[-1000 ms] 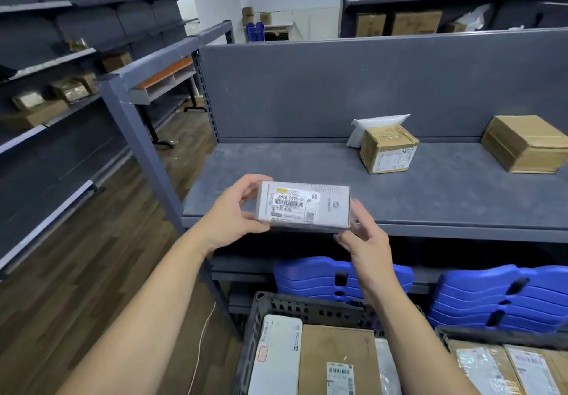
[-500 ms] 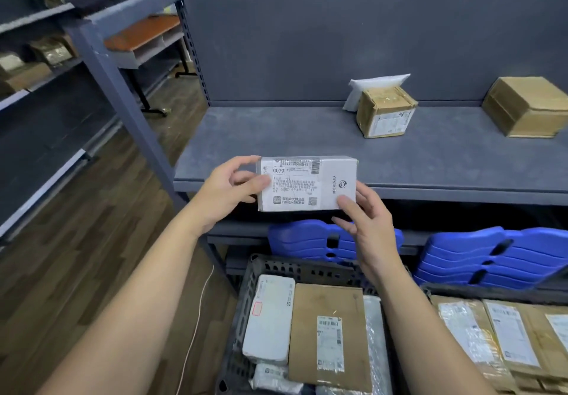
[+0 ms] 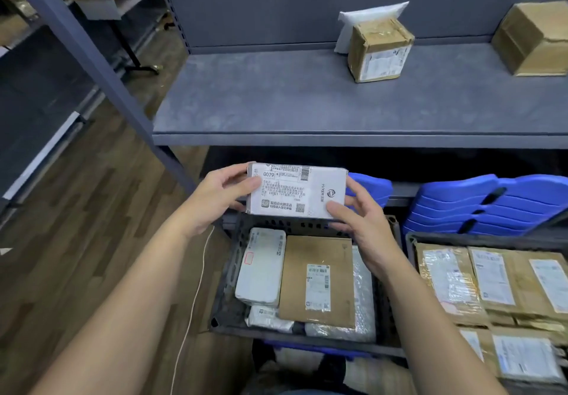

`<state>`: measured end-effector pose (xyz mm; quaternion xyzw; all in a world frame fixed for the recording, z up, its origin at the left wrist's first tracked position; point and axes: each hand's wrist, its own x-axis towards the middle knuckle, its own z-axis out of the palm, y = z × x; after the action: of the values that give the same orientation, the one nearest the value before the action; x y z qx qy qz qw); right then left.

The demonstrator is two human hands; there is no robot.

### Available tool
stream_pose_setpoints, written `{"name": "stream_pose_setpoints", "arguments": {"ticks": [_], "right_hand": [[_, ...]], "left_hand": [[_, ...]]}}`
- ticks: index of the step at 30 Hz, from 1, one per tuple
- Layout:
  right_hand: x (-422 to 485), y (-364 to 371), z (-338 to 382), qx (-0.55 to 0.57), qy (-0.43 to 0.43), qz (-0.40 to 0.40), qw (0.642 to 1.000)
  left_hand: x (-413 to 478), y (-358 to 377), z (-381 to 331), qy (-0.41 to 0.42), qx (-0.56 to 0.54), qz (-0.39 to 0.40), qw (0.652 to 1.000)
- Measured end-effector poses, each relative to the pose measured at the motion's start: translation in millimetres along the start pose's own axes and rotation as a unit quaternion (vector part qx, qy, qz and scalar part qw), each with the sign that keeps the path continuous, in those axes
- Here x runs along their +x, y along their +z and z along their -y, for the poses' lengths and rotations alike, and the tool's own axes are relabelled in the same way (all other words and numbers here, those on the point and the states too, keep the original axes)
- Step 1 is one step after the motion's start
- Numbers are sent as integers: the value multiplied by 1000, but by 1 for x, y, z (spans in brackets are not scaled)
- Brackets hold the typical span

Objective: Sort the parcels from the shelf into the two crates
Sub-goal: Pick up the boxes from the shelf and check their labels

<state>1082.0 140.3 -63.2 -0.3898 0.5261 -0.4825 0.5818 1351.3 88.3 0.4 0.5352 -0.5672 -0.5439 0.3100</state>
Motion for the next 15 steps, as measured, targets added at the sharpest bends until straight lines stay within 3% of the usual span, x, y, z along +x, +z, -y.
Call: {"name": "stream_pose_setpoints", "arguments": {"ticks": [9,15], "right_hand": [[-6,-18,-43,-73,63,102,990],[-7,-4,-82,-99,156,132,974]], "left_hand": [[-40,18,66,-99,4,1,995],[-50,8,128,-151,30,66,986]]}}
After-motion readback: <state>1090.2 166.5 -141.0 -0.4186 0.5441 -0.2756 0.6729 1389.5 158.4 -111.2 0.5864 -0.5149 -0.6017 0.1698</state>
